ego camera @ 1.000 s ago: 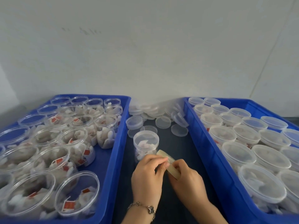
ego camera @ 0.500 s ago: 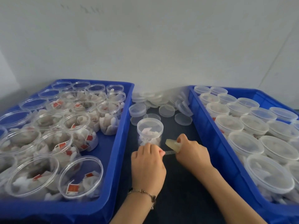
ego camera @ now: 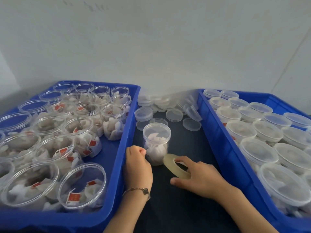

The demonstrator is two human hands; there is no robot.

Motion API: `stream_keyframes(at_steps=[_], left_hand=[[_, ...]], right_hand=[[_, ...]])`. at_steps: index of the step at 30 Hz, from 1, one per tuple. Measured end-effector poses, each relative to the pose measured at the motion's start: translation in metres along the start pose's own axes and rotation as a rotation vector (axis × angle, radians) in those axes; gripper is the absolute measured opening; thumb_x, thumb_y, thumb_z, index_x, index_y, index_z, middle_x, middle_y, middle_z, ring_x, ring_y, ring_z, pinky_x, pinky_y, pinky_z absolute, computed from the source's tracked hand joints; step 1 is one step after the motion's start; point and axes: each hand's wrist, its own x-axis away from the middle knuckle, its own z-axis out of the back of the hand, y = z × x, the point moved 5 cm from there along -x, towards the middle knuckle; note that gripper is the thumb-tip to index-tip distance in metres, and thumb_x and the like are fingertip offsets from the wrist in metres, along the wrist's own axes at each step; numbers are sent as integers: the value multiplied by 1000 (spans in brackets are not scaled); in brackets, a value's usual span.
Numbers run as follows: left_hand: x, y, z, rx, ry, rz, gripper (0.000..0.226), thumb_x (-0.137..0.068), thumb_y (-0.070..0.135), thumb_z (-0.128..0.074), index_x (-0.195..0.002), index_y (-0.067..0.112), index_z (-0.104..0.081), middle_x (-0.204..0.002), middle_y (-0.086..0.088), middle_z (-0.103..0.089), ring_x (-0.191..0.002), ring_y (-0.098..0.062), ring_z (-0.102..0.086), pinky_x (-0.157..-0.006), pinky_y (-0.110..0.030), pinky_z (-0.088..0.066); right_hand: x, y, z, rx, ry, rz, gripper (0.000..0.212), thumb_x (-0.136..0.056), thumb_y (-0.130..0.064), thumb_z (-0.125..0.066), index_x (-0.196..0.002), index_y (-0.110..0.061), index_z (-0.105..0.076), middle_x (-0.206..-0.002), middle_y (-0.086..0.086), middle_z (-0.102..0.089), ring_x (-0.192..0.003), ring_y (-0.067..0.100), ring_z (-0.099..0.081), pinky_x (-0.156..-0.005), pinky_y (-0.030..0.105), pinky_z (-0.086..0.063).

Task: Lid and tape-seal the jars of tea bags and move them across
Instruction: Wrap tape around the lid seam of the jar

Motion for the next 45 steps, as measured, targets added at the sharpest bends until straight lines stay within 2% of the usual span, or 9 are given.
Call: stream_keyframes(at_steps=[4,9,15,21,27,32,37,42,45], left_hand=[[-3,0,0,42,71,3,17,-96,20,-48,-80,24,-41,-86,8,-40,-71,-11,-48,-56,-22,-33],[-2,-6,-4,121,129,16,15,-97,21,-45,-82,24,-43,-80,14,-36,-65,-6,-42,-51,-23,-30],[-8,-7,-9,222,195,60,13,-99,22,-44,-86,23,-44,-75,17,-38,-62,0,-40,-49,-17,-25],[-21,-10,-16,236,175,25,12,-98,19,-46,-86,21,-45,-76,17,-38,-70,-8,-43,-53,-12,-27],[-15,-15,-12,230,202,-69,12,-97,17,-46,-85,21,-45,-74,19,-39,-65,5,-41,-51,-11,-33],[-6,-15,-17,404,128,-91,21,-98,22,-33,-80,30,-41,-75,12,-56,-62,-9,-61,-56,-20,-41],[-8,-11,-19,484,64,-146,23,-100,22,-30,-80,31,-38,-93,15,-65,-68,-3,-67,-61,-15,-47],[-13,-19,-20,452,59,-79,18,-101,24,-33,-92,13,-44,-97,-4,-68,-88,-19,-66,-76,-34,-54],[-13,-11,-20,548,29,-18,17,-101,22,-34,-88,19,-44,-94,3,-63,-92,-20,-66,-80,-38,-55]], right_hand=[[16,10,24,-34,223,-9,73,-61,-90,-8,-107,-42,-37,-87,-10,-63,-76,4,-58,-70,29,-49],[4,28,48,21,431,-195,53,-69,-80,-32,-102,-40,-33,-76,-16,-52,-66,9,-53,-59,27,-37],[-23,29,49,36,610,-292,61,-72,-79,-39,-114,-34,-34,-76,-11,-50,-63,14,-44,-55,29,-28],[-33,36,42,39,538,-293,67,-74,-80,-35,-121,-33,-31,-79,-9,-53,-64,14,-51,-53,28,-32],[-18,33,41,35,601,-264,71,-70,-80,-37,-123,-32,-33,-79,-9,-59,-69,18,-61,-52,26,-34],[-4,29,37,12,638,-258,69,-68,-77,-37,-121,-32,-37,-71,-14,-49,-64,15,-56,-52,26,-35],[-13,32,37,19,545,-260,66,-73,-76,-35,-124,-34,-36,-72,-11,-49,-69,17,-59,-59,28,-43],[-15,33,32,23,501,-163,62,-74,-75,-28,-127,-45,-42,-76,-10,-60,-69,14,-58,-57,26,-38],[-18,24,29,90,449,-43,51,-85,-65,-24,-134,-57,-34,-84,-12,-66,-77,12,-62,-59,26,-42]])
